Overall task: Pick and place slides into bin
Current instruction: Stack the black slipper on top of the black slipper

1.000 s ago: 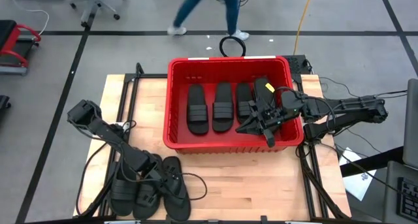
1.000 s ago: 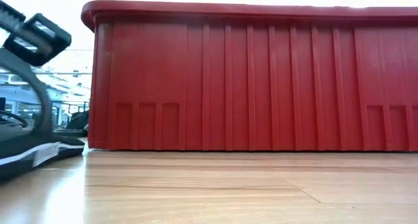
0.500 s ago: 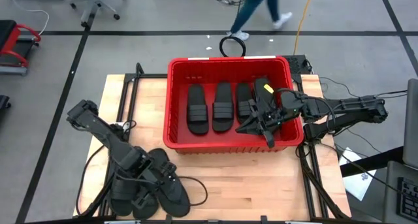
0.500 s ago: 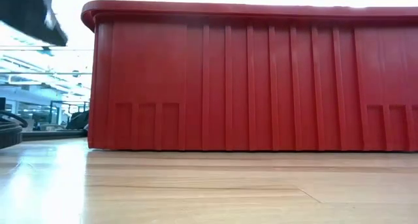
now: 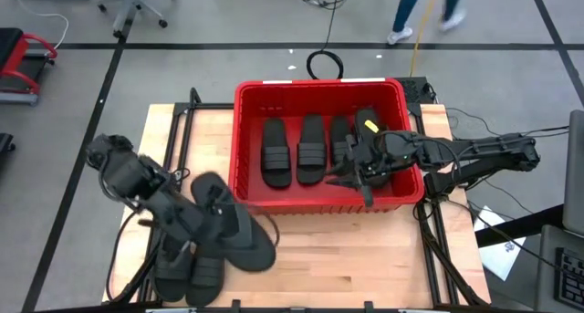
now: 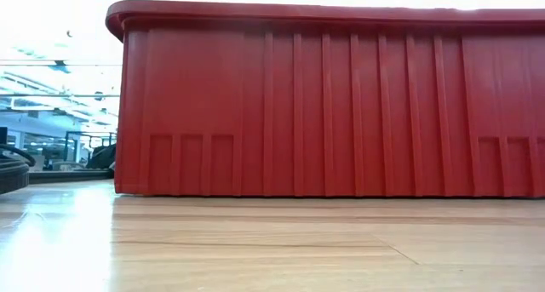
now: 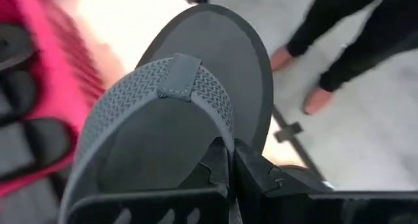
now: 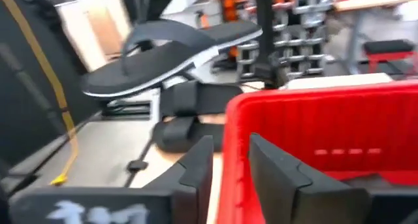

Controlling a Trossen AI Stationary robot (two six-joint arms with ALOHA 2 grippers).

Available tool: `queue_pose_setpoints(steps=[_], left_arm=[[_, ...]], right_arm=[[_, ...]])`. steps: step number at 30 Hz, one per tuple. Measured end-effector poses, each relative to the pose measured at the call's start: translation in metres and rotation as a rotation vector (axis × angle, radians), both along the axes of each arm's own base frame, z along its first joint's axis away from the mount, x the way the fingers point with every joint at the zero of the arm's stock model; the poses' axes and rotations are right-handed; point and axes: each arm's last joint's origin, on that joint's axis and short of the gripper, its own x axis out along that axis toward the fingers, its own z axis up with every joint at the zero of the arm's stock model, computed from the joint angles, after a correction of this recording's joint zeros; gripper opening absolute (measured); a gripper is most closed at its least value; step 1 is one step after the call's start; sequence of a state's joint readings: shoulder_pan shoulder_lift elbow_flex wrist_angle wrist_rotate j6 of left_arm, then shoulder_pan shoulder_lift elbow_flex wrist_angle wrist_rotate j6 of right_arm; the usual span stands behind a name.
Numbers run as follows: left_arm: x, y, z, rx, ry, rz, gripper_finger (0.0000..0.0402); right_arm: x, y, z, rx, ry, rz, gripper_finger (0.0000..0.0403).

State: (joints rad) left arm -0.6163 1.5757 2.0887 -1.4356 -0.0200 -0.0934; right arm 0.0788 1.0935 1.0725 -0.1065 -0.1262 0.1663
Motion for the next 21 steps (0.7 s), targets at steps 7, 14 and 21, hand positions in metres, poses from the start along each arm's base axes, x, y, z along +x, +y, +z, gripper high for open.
queue_pose_setpoints(steps=[7, 14, 21], left_arm=[[0.001, 0.028, 0.006, 0.144, -0.013, -0.071, 0.0000], [0.028, 0.087, 0.001, 0.305, -0.037, -0.128, 0.0000], [0.069, 0.149, -0.015, 0.292, -0.056, -0.176, 0.0000]], right_arm=[[0.003, -0.003, -0.003, -0.029, 0.015, -0.114, 0.0136], [0.005, -0.010, -0.007, -0.095, 0.036, -0.315, 0.0159], [0.000, -0.038, -0.011, -0.318, 0.112, -0.422, 0.0175]])
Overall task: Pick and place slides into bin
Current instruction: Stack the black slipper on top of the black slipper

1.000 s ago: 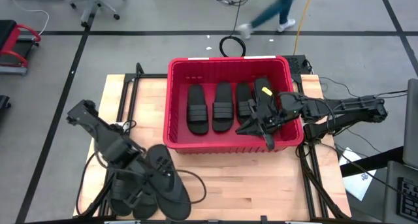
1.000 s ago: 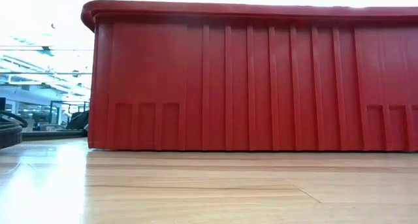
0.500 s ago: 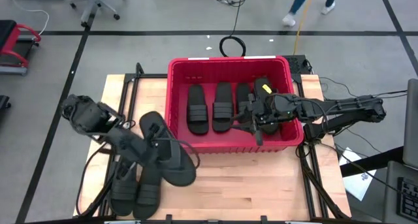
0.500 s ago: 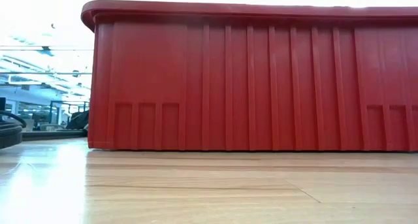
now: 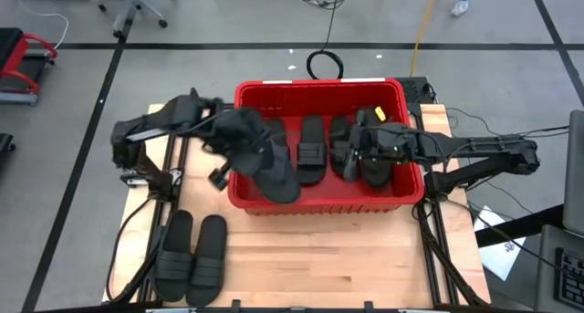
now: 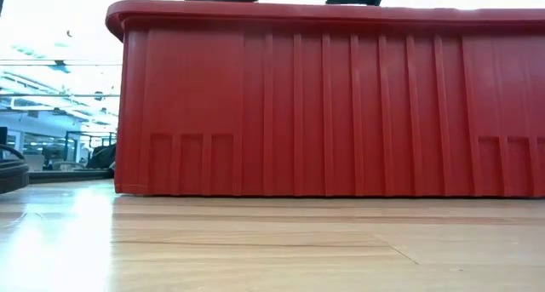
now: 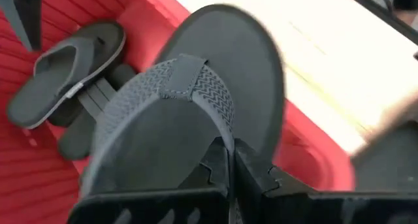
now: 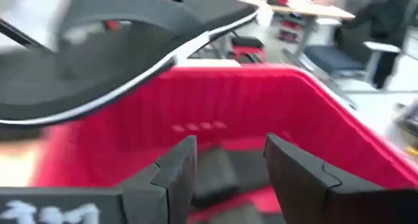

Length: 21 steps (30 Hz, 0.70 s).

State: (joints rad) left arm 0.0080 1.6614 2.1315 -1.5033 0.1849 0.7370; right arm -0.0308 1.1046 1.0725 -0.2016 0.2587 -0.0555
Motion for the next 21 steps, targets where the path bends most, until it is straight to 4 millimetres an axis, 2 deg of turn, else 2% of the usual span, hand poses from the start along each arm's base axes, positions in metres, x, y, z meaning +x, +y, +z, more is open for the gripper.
queue_pose_setpoints(steps=[3, 7, 12, 15, 21], left_arm=[[0.018, 0.021, -0.008, -0.038, -0.030, -0.003, 0.0000], [0.034, 0.045, -0.022, -0.037, -0.005, 0.042, 0.0000], [0.041, 0.064, -0.029, -0.016, -0.005, 0.081, 0.0000], [0.043, 0.077, -0.029, 0.025, -0.031, 0.092, 0.0000], [0.050, 0.103, -0.040, 0.107, -0.021, 0.103, 0.0000]], right_arm=[[-0.001, -0.018, -0.001, 0.034, 0.006, -0.005, 0.0175], [-0.004, -0.044, -0.001, 0.293, -0.051, 0.116, 0.0163], [-0.008, -0.071, 0.005, 0.600, -0.144, 0.304, 0.0154], [-0.005, -0.084, 0.006, 0.751, -0.186, 0.349, 0.0154], [0.014, -0.100, -0.003, 0.867, -0.233, 0.339, 0.0170]])
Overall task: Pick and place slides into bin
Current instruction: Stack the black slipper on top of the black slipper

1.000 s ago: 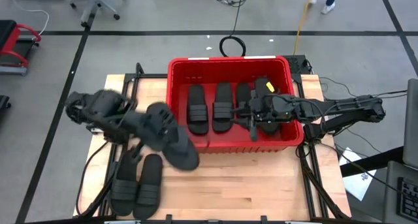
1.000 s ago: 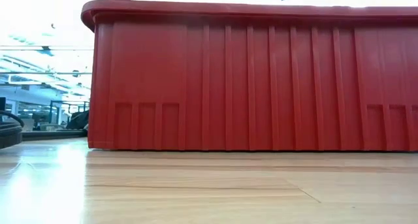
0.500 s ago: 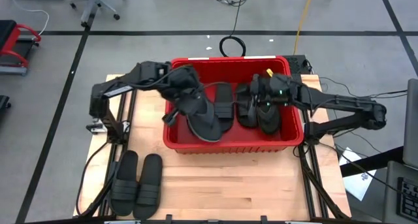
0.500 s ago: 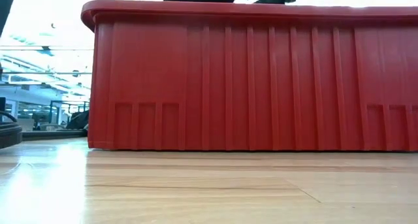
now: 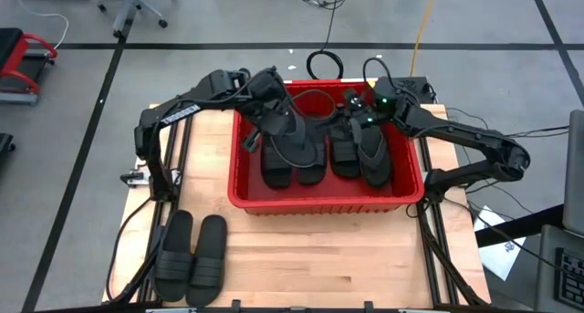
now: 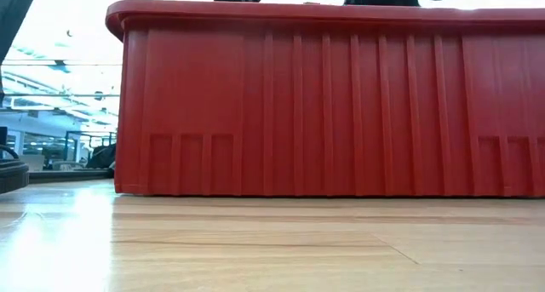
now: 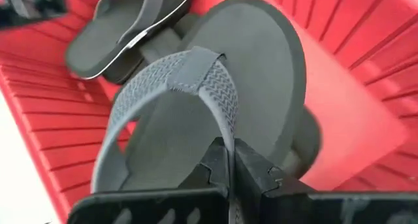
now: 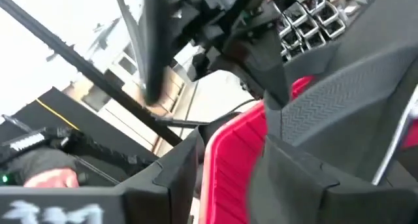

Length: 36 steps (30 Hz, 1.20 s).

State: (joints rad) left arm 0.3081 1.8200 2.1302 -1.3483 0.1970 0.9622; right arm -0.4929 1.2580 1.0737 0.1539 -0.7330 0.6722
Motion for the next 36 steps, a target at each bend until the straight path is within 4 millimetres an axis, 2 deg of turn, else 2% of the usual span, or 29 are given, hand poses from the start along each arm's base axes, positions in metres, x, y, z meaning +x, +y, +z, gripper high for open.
queue_pose_setpoints(steps=[11, 17, 25, 30, 36], left_arm=[[-0.004, 0.022, 0.000, 0.060, -0.023, -0.022, 0.0000], [-0.003, 0.022, 0.001, 0.049, -0.037, -0.024, 0.0000], [-0.002, 0.019, 0.001, 0.042, -0.037, -0.020, 0.0000], [-0.010, 0.016, 0.009, 0.053, -0.051, -0.017, 0.0000], [-0.008, 0.012, 0.008, 0.051, -0.051, -0.031, 0.0000]], right_arm=[[0.034, -0.025, -0.035, 0.239, 0.063, -0.010, 0.0177], [0.043, -0.035, -0.043, 0.323, 0.032, -0.022, 0.0180], [0.039, -0.051, -0.046, 0.373, 0.031, -0.033, 0.0180], [0.032, -0.061, -0.046, 0.374, 0.029, -0.038, 0.0179], [0.030, -0.063, -0.046, 0.378, 0.034, -0.018, 0.0180]])
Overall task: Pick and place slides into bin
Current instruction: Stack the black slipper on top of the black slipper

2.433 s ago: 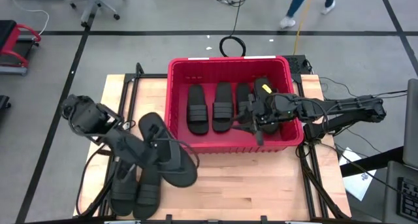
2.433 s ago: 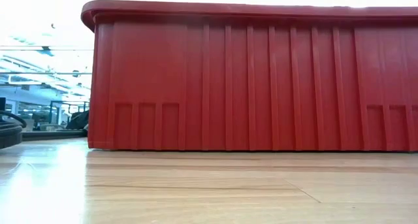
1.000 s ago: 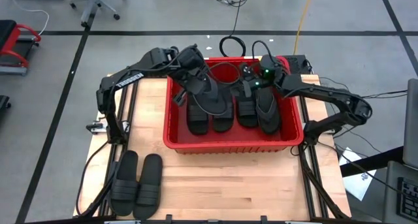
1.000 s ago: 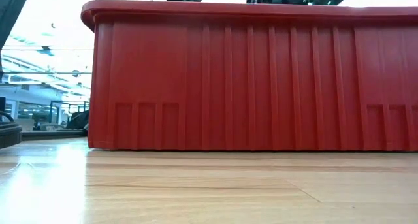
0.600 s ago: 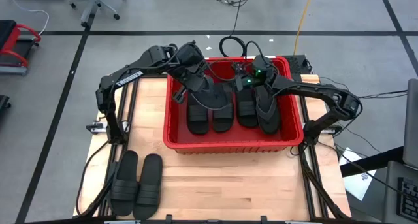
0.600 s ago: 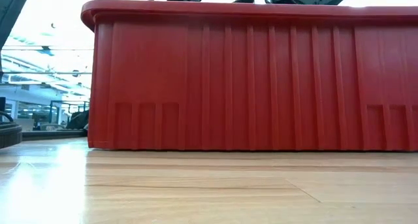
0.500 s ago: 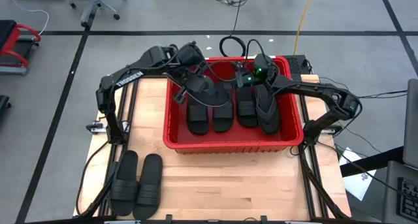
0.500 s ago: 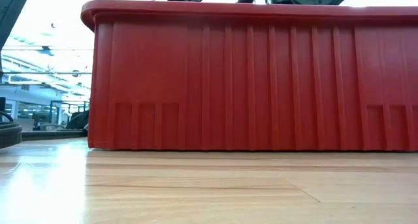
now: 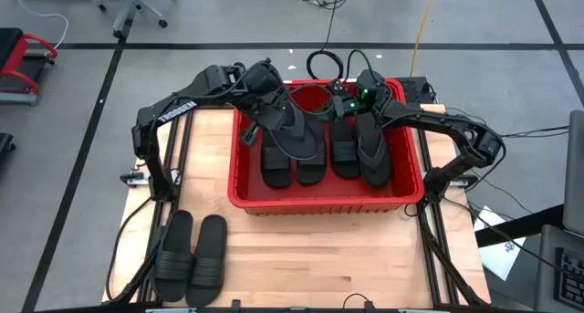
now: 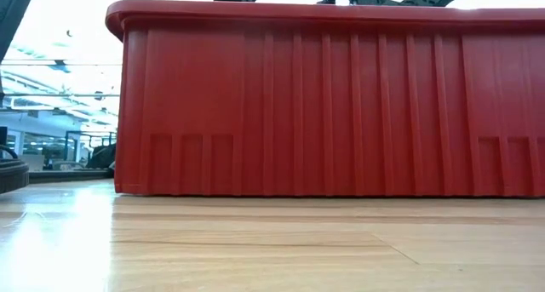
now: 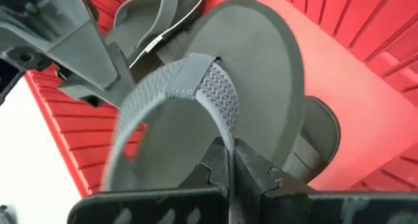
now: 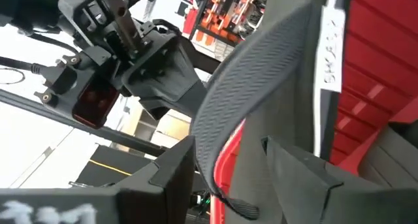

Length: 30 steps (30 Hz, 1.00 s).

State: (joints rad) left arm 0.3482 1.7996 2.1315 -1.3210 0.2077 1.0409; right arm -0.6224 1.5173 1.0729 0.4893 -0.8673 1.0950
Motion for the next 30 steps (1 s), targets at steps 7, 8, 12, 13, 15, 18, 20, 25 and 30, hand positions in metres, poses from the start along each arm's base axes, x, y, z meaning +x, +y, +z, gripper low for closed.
queue_pose_setpoints(steps=[7, 8, 12, 13, 15, 18, 20, 25, 30], left_arm=[[0.003, 0.000, 0.003, 0.012, -0.048, -0.012, 0.0000], [0.003, 0.000, 0.003, 0.011, -0.048, -0.016, 0.0000], [0.003, 0.000, 0.003, 0.002, -0.053, -0.025, 0.0000], [0.004, 0.001, 0.003, 0.000, -0.056, -0.027, 0.0000], [0.007, 0.002, 0.000, -0.007, -0.057, -0.031, 0.0000], [0.014, 0.003, -0.006, -0.020, -0.045, -0.033, 0.0000], [0.018, 0.004, -0.009, -0.025, -0.045, -0.035, 0.0000], [0.025, 0.006, -0.019, -0.041, -0.018, -0.030, 0.0000], [0.028, 0.006, -0.019, -0.045, -0.033, -0.022, 0.0000]], right_arm=[[0.002, 0.003, 0.000, 0.011, 0.002, 0.008, 0.0177], [0.002, 0.003, 0.000, 0.011, 0.003, 0.009, 0.0177], [0.002, 0.003, 0.000, 0.018, 0.004, 0.009, 0.0176], [0.002, 0.003, 0.000, 0.019, 0.003, 0.008, 0.0176], [0.002, 0.003, 0.001, 0.027, -0.004, 0.007, 0.0176], [0.002, 0.003, 0.005, 0.022, -0.032, 0.006, 0.0176], [0.002, 0.003, 0.006, 0.031, -0.039, 0.006, 0.0176], [0.004, 0.007, 0.007, 0.044, -0.038, 0.025, 0.0175], [0.007, 0.013, 0.004, 0.043, -0.019, 0.044, 0.0174]])
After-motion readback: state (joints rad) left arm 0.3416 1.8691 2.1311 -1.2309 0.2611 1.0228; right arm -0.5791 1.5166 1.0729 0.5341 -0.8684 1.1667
